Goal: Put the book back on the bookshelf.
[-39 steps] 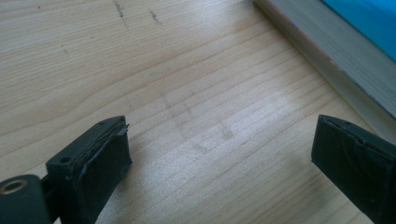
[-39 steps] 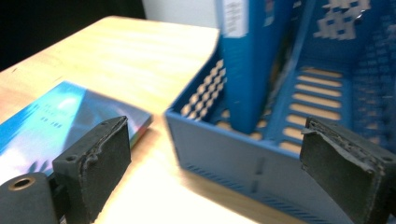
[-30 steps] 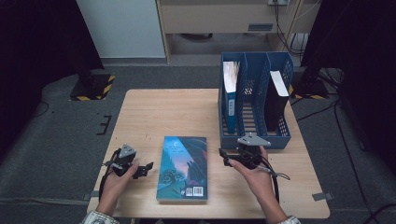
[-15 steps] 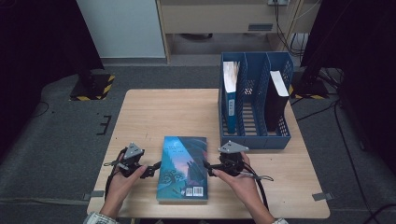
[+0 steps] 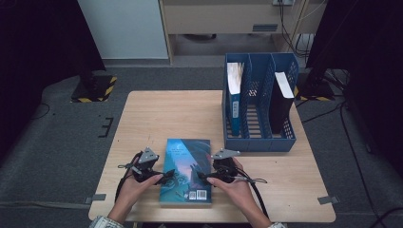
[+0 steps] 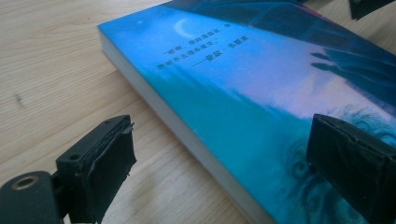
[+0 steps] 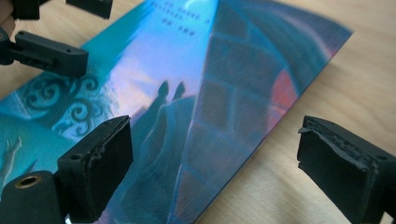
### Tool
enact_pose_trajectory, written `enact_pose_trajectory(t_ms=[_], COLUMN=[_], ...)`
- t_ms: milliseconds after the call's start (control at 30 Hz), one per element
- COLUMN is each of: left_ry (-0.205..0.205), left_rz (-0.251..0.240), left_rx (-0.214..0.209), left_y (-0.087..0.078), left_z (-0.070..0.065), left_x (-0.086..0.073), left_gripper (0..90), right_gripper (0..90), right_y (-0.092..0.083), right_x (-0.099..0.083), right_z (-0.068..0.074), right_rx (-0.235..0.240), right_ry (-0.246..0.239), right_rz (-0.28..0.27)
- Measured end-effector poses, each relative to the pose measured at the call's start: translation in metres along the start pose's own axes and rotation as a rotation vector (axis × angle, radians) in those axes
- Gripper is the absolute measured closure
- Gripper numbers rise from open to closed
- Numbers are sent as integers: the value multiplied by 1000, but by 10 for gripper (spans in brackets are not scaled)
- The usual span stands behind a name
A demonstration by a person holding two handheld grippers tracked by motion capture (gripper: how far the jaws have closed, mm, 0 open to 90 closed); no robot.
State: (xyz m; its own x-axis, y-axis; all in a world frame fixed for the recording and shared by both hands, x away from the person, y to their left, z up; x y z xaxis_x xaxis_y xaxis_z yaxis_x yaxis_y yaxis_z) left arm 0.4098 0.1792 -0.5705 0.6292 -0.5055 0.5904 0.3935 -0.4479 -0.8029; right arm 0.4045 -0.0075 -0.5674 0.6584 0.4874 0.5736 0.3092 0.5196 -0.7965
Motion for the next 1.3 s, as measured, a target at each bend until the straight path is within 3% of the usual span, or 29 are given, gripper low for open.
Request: enact_pose_trajectory(t_ms=[300, 600, 967, 1300], left_ry=[-13, -18, 0, 1], left_rz=[3, 10, 16, 15], left_rx=[-49, -113, -132, -135], left_y=[4, 8, 10, 8], left_z=[-5, -11, -10, -9], left_x=[0, -1, 2, 1], left_gripper=[68, 70, 73, 80], right_gripper=[87, 79, 56, 28], right_y=[11, 15, 19, 22], right_x=[-5, -7, -9, -6], right_z=[3, 5, 3, 1], right_rx=[41, 100, 159, 170], right_ry=[23, 41, 91, 56], right_rz=[51, 59, 76, 95])
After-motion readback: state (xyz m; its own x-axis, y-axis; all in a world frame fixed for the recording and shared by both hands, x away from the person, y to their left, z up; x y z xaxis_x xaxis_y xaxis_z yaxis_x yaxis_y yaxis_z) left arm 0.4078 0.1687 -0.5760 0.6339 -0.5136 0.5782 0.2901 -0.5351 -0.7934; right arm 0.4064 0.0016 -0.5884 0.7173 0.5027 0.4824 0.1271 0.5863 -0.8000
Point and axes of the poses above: each handheld gripper's, and its own axes: y roughly forward along the jaws, x roughly out of its top, z roughly to its left, the point moved 9 cm from there along y, roughly forward along the jaws, and after that the axes turned 14 degrees about z, right-handed, at the moved point
